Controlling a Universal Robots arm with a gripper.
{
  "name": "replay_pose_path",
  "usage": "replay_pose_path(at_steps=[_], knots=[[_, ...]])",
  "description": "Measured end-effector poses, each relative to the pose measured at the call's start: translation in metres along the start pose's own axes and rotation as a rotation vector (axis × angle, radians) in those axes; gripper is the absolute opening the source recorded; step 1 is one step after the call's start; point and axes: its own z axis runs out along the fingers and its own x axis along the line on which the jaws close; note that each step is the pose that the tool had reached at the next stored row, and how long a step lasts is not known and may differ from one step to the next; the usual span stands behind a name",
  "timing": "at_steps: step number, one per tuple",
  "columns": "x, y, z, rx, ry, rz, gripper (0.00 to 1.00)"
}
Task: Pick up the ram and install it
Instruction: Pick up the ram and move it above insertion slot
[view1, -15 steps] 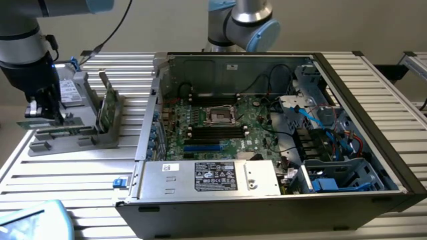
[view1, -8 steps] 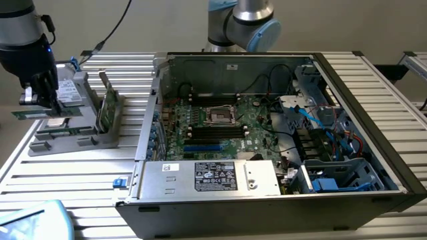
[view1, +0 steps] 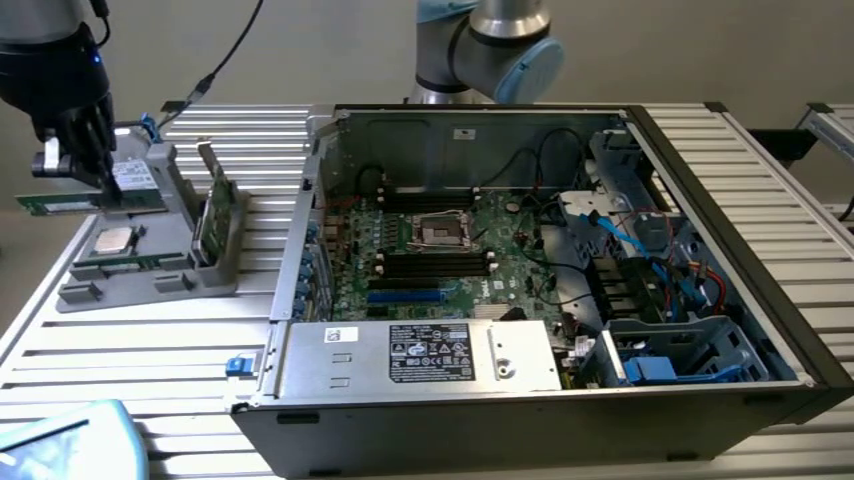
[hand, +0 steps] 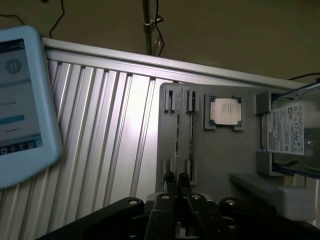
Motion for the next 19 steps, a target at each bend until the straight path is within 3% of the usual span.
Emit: replay_pose_path(at_steps=[6, 19], knots=[[0.003, -0.0189, -0.0246, -0.0022, -0.0015, 0.000, 0.14], [0.012, -0.0644, -0.0885, -0.0008, -0.0160, -0.003, 0.14]])
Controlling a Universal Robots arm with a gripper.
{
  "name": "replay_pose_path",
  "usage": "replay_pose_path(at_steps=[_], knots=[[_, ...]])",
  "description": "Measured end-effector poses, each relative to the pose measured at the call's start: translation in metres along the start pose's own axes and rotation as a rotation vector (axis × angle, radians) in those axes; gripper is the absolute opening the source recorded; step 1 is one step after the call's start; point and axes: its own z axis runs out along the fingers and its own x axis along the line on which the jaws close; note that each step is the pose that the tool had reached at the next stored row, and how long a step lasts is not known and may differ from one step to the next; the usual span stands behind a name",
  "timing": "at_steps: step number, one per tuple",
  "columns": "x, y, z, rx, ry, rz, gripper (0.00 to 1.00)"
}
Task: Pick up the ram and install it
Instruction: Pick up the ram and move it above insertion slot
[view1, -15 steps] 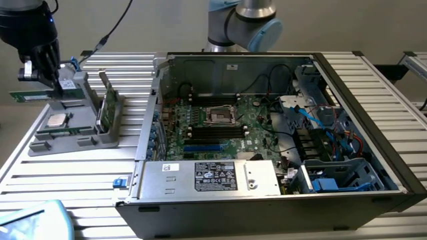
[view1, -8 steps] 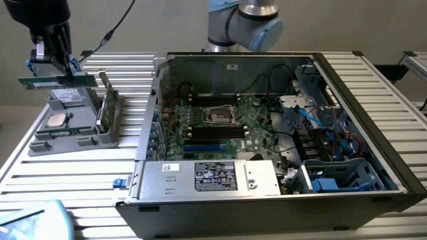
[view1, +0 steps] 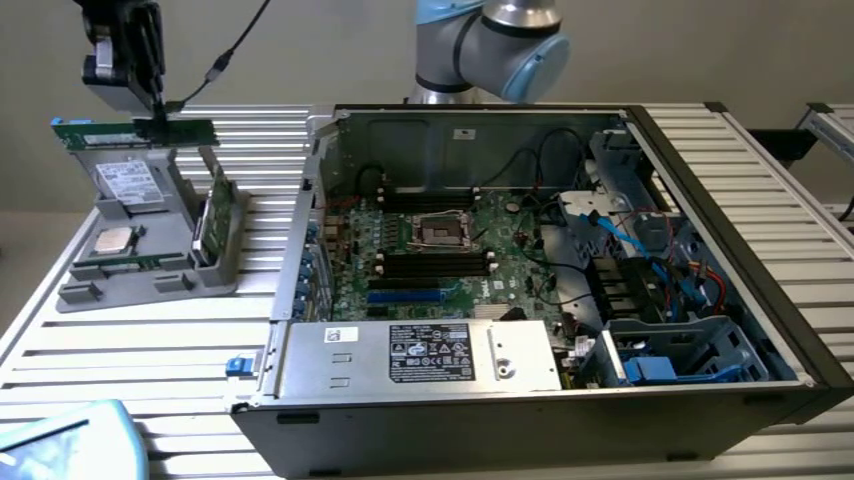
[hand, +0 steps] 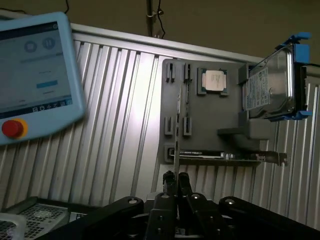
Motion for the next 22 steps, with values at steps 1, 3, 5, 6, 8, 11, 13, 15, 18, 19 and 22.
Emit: replay_pose_path(at_steps=[1, 3, 5, 6, 8, 11, 13, 15, 18, 19, 22], knots=[[0.001, -0.0041, -0.0032, 0.0003, -0.0007, 0.000, 0.14], [0.002, -0.0122, -0.0080, 0.0003, -0.0016, 0.000, 0.14], [0.004, -0.0209, -0.0105, 0.0002, -0.0016, 0.000, 0.14], [0.005, -0.0255, -0.0114, 0.0003, -0.0016, 0.000, 0.14], [0.006, -0.0342, -0.0129, 0.0003, -0.0016, 0.000, 0.14], [0.009, -0.0478, -0.0153, 0.0003, -0.0016, 0.000, 0.14], [0.010, -0.0564, -0.0168, 0.0004, -0.0017, 0.000, 0.14], [0.012, -0.0654, -0.0184, 0.0003, -0.0017, 0.000, 0.14], [0.014, -0.0793, -0.0208, 0.0003, -0.0016, 0.000, 0.14], [0.015, -0.0834, -0.0215, 0.0003, -0.0017, 0.000, 0.14], [0.017, -0.0966, -0.0238, 0.0003, -0.0017, 0.000, 0.14]])
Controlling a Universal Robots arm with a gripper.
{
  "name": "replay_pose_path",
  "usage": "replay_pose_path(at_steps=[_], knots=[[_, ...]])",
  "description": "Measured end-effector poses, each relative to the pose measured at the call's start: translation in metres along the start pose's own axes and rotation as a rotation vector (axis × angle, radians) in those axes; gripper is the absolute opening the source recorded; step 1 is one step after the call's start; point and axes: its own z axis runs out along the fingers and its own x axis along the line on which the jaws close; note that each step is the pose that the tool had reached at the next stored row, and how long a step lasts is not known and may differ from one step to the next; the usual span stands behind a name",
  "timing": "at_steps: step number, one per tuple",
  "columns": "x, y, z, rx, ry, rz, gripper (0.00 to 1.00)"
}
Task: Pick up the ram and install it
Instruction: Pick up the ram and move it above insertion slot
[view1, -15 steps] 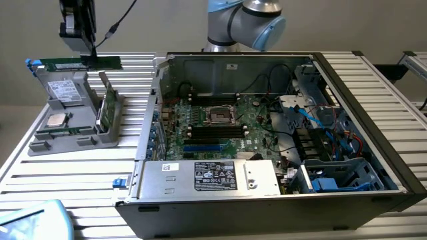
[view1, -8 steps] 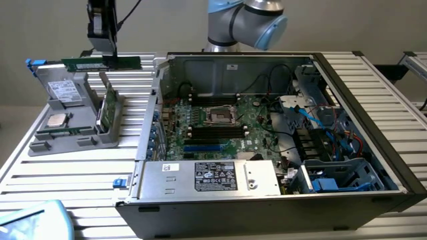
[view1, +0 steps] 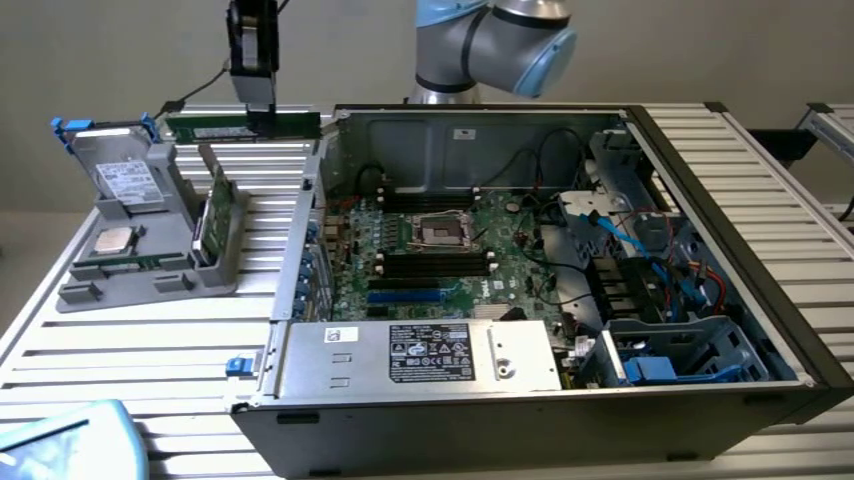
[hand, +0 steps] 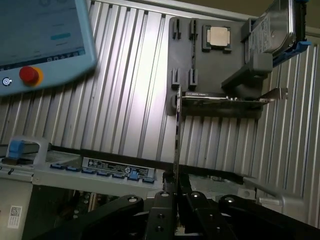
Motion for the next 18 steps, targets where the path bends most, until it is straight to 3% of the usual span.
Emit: replay_pose_path(at_steps=[18], knots=[[0.014, -0.0795, -0.0139, 0.0000, 0.0000, 0.000, 0.14]])
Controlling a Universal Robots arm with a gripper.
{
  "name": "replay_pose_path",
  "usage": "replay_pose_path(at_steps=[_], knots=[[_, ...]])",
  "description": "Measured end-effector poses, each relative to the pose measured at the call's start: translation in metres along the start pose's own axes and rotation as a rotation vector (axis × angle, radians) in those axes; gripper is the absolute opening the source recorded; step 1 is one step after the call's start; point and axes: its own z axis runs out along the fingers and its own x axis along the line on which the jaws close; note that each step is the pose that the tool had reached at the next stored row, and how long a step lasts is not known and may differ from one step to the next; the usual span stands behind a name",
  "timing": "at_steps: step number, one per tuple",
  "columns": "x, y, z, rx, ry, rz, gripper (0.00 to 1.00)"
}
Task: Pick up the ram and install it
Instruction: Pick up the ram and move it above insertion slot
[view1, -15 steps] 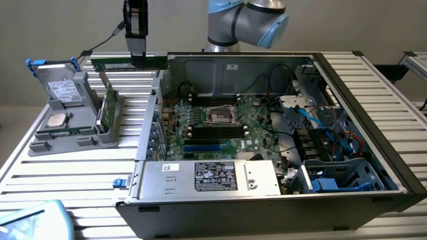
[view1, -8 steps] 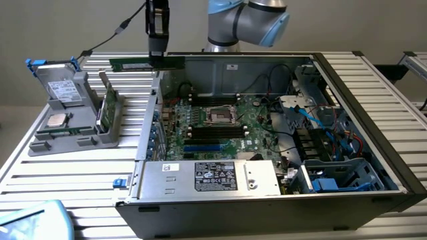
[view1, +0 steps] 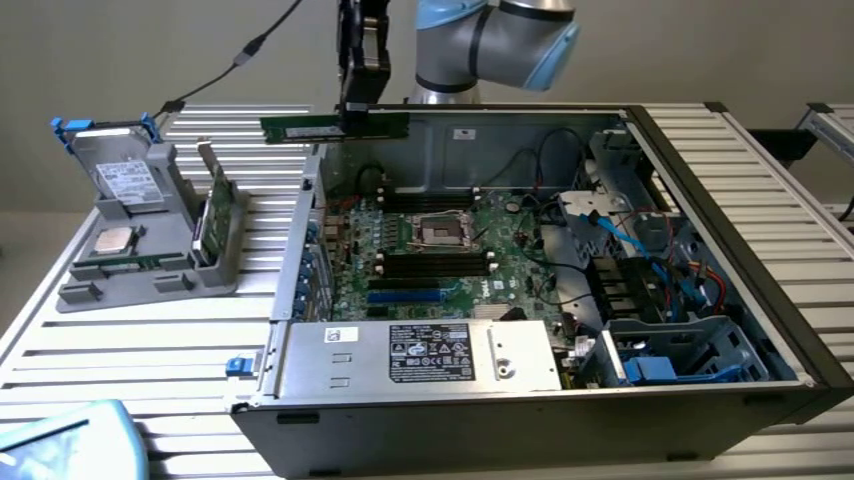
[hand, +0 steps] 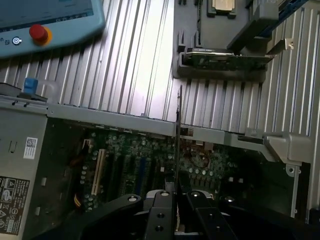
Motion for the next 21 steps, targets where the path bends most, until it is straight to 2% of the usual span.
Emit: replay_pose_path(at_steps=[17, 21], knots=[[0.013, -0.0749, -0.0130, 0.0005, -0.0002, 0.000, 0.14], [0.015, -0.0872, -0.0150, 0.0038, 0.0005, 0.000, 0.14]])
